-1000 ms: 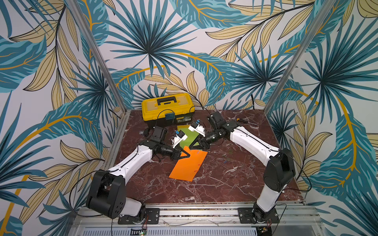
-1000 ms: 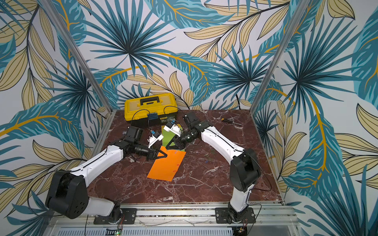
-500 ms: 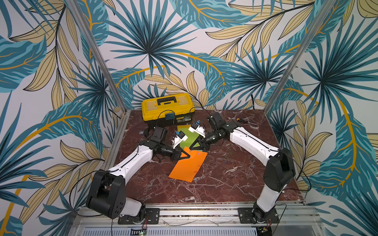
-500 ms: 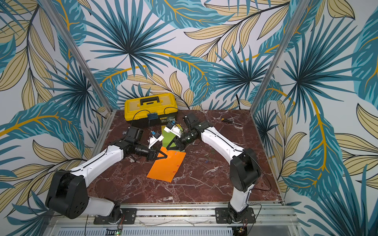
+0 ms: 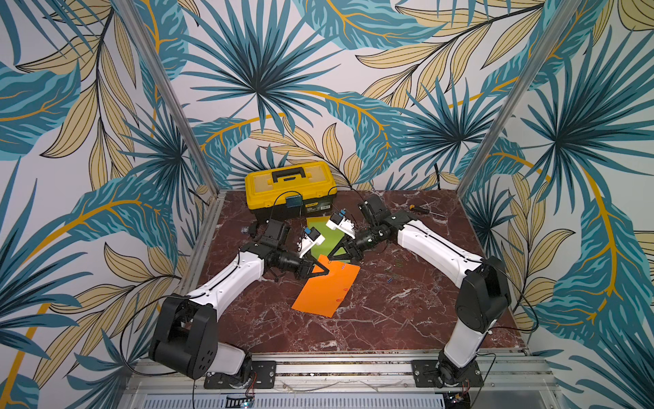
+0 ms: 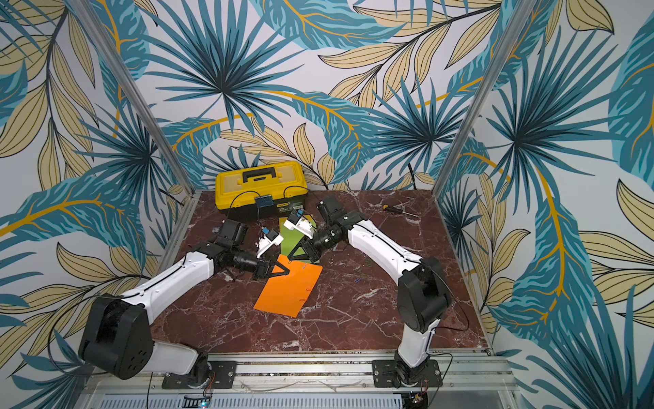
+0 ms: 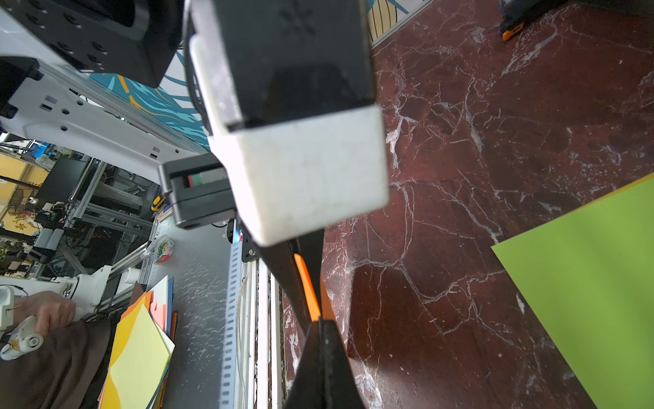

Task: Unclip the paperclips from the documents
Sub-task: Remove the paper clip from the document.

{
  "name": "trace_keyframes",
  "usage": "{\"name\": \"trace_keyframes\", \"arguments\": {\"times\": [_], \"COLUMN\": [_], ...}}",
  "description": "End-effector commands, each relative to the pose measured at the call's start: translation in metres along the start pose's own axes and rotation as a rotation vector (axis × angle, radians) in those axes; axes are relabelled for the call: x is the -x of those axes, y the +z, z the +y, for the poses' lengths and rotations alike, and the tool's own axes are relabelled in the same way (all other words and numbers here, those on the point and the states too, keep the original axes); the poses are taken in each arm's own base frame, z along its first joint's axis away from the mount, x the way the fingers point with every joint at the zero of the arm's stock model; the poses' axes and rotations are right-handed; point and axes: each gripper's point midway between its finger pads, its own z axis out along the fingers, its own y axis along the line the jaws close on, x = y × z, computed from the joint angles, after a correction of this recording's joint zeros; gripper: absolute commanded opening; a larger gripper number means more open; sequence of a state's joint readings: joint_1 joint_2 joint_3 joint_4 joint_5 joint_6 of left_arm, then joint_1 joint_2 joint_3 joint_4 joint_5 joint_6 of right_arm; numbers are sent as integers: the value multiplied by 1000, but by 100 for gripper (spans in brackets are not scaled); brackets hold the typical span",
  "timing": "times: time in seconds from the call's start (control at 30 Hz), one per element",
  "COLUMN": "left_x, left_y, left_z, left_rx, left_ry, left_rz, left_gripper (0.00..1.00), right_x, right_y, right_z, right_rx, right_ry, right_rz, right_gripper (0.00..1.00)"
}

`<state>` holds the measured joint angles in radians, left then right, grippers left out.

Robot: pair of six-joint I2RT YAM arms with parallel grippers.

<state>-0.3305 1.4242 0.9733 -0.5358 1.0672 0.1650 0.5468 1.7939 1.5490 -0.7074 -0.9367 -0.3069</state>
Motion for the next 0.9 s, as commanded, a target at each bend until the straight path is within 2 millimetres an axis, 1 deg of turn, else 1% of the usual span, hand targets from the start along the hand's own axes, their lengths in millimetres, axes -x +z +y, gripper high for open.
{"name": "trace_keyframes", "arguments": {"times": [0.0,0.87], "left_x": [7,3], "left_y": [-3,-2], "left_z": [-10,-10], "left_rx": [-23,-34], "left_ry": [43,31], "left_rz": [-18,-12], "left_gripper": [0,0], "right_x": [-1,2], "right_y": [-6,-19], "right_z": [4,-7], "right_rx": [2,-31], "right_ry": [3,22], "right_rz": [-13,-50], "right_gripper": [0,0]}}
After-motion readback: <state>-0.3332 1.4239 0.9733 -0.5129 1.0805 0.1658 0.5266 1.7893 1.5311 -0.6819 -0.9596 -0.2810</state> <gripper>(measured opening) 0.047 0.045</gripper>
